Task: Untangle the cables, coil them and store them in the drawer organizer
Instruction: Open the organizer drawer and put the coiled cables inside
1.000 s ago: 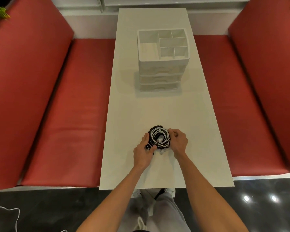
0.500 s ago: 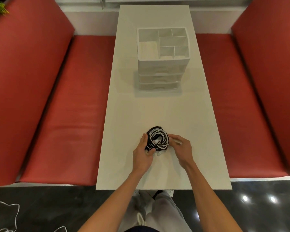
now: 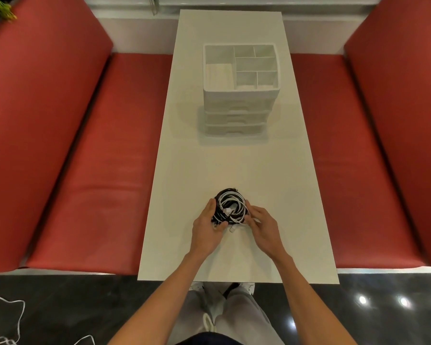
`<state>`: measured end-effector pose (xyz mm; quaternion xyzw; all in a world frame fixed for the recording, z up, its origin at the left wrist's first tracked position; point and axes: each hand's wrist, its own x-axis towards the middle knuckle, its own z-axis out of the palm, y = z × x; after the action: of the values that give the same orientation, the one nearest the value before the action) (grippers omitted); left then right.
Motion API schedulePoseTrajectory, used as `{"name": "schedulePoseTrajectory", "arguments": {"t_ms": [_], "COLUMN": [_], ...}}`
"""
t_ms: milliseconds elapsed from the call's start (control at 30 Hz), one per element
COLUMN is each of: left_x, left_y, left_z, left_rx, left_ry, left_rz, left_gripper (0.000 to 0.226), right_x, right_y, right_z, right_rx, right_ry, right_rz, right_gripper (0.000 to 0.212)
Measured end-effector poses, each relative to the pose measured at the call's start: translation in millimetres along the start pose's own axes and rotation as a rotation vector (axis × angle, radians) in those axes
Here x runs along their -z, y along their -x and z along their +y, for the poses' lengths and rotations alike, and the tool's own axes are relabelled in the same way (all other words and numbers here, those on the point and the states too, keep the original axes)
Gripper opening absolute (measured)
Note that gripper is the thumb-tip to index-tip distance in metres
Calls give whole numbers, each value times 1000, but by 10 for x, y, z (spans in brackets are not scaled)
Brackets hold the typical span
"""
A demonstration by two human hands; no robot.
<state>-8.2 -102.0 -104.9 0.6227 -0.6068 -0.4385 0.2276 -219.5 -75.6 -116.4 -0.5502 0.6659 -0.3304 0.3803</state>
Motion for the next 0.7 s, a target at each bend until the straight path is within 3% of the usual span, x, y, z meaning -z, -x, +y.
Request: {"name": "schedulePoseTrajectory", "arguments": {"t_ms": [200, 367, 700], "left_x": [15, -33, 215], "left_y": [20, 70, 83], "left_z": [2, -45, 41], "left_rx": [-98, -128, -96], "left_ry": [-70, -182, -84], "left_rz": [-82, -181, -174], "left_gripper": [84, 79, 78], "right_x": [-91, -258, -243], "right_y": [-145, -221, -169], "right_z": [-263, -340, -498], "right_rx": [0, 60, -26], "right_ry": [-41, 49, 121], "right_rz": [282, 181, 185], "right_gripper": [41, 40, 43]}}
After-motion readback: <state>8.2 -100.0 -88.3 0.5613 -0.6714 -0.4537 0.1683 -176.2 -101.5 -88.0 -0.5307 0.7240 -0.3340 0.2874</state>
